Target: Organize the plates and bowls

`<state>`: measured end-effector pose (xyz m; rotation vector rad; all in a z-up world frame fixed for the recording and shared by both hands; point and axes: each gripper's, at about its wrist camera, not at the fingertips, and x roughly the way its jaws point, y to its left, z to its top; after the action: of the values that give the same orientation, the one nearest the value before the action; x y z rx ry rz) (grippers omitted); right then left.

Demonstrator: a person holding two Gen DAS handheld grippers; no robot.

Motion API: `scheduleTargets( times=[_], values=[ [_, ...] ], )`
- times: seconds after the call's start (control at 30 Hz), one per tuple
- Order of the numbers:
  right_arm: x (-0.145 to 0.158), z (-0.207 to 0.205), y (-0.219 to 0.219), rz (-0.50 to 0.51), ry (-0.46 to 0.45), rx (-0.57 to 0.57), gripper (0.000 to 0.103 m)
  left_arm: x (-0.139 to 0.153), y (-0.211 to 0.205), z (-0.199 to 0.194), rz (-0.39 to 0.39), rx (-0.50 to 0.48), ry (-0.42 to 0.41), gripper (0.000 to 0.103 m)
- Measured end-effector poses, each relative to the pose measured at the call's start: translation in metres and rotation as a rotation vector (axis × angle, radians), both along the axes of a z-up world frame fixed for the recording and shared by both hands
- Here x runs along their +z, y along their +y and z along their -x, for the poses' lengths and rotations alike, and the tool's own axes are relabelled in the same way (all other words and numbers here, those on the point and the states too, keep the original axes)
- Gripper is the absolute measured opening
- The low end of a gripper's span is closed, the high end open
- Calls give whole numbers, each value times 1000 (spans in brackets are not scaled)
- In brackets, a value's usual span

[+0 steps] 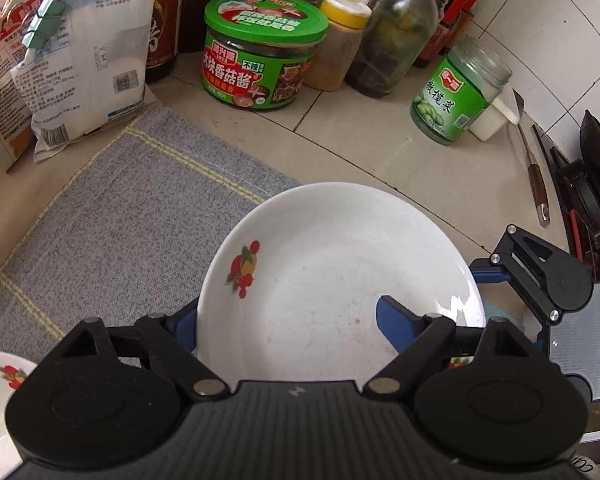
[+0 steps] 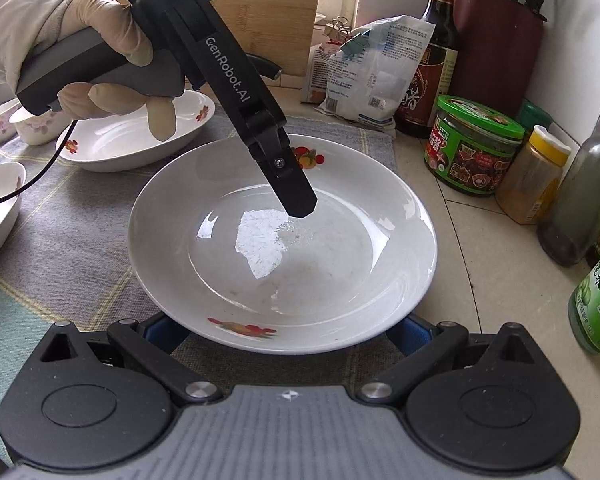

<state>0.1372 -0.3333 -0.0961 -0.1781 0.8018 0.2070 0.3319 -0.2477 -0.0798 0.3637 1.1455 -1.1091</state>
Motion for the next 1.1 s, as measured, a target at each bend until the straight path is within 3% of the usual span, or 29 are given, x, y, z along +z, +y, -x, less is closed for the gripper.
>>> scheduleTargets(
  times=[0.3, 0.6, 0.77, 0.9, 1.1],
  values=[
    [-2, 1, 1, 6, 2, -13, 103, -2, 1, 2, 12, -3, -18, 87],
    [3, 25, 9, 28, 17, -81, 103, 23, 28, 25, 25, 40, -123, 88],
    [14, 48, 16, -24, 6, -132, 103, 66, 60, 64, 99, 80, -261, 89],
    [21, 60, 21, -74, -8, -147, 103, 97, 91, 105, 175, 153, -363, 96],
    [26, 71, 37, -88, -10, -85, 103, 112, 136, 167, 186, 312, -467, 100]
  ],
)
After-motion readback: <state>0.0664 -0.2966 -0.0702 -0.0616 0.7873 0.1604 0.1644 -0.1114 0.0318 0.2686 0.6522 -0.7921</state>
